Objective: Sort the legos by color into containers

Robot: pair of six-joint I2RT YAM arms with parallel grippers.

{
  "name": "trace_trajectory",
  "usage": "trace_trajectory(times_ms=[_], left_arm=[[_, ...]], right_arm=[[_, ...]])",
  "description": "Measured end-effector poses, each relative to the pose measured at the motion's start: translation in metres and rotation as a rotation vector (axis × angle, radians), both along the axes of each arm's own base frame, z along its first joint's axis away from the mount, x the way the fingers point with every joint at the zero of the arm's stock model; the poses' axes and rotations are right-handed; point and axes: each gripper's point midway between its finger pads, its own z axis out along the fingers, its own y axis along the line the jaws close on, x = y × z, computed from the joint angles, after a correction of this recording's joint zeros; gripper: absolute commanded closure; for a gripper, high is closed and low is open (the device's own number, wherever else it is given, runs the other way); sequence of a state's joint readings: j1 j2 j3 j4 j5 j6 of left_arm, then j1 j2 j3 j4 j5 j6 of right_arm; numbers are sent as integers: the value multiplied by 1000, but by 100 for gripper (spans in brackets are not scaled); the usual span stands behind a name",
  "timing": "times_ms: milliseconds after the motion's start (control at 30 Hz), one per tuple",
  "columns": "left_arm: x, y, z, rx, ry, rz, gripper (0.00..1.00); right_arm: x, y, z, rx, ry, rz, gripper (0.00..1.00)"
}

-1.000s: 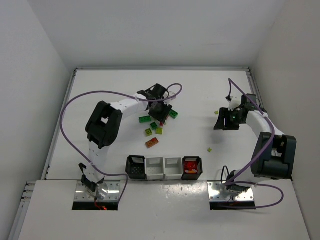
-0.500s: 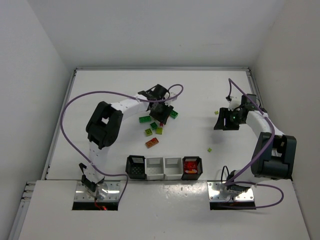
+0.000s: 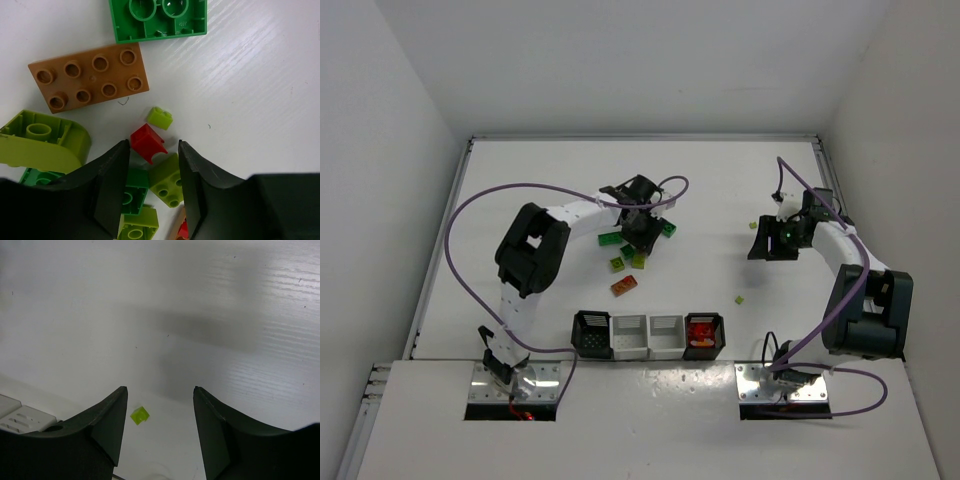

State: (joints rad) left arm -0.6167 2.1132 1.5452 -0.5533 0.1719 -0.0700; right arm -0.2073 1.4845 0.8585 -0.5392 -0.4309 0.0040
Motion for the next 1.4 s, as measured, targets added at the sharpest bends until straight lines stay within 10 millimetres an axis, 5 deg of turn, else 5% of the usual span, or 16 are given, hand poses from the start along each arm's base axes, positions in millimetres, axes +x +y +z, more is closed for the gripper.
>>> trace_trajectory(times_ms=[400,833,1100,1267,1400], left_arm=[[5,-3,-2,-1,-5,5,60],[10,-5,-2,-7,-29,-12,80],[-20,19,-1,33,-5,-44,89],[-35,29,28,21,-34,-69,94],[-37,21,78,-49,-146,-110,94]], right_arm=[[0,0,-1,1,5,0,44],[0,0,-1,0,4,3,44],[-1,0,-1,0,4,3,44],[-3,0,-1,-1,1,3,44],[-3,0,0,-1,0,3,44]])
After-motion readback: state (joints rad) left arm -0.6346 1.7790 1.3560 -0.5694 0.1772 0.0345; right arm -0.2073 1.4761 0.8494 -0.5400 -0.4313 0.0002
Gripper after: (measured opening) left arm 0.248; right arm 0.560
